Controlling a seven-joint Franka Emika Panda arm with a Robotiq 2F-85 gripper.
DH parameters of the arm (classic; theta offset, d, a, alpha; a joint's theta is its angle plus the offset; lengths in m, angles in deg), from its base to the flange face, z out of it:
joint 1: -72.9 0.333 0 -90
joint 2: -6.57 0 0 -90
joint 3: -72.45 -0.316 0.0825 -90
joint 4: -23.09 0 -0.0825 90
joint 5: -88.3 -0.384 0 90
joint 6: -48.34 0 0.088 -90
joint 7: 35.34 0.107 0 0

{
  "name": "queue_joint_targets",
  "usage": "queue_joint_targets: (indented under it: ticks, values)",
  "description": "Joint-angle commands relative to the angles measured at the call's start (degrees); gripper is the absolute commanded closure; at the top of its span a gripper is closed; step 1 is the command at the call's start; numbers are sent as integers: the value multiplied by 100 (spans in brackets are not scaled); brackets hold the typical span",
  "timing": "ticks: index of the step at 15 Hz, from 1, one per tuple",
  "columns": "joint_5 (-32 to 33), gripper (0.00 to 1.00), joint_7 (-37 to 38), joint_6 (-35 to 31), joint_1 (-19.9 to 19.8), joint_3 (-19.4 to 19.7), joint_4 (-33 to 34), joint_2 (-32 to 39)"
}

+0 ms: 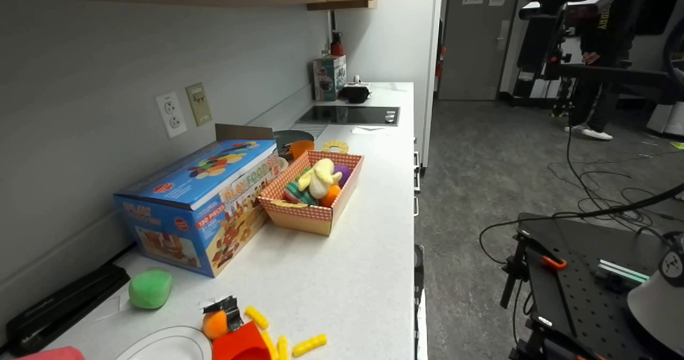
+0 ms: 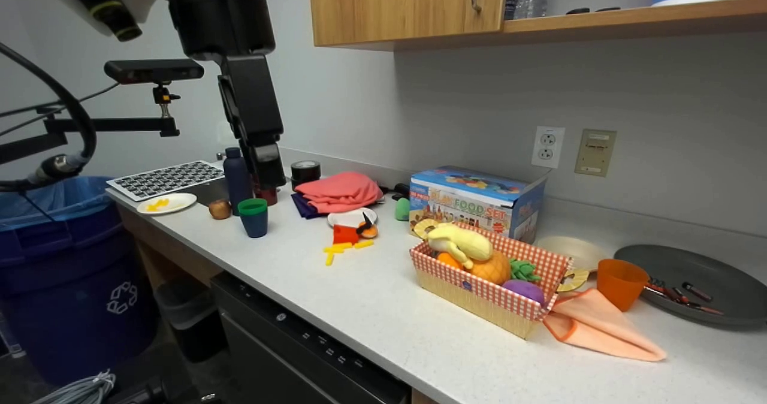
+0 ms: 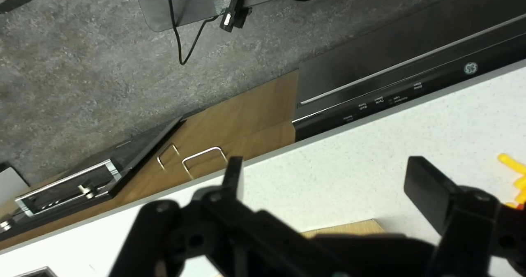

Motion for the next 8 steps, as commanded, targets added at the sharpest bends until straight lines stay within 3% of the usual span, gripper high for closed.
queue_joint_targets:
  ticks: [1,8]
  values:
    - [-19,0,-71,26,-58,6,48,-16]
    - [-2,0,-56,82,-478,477,705,-333]
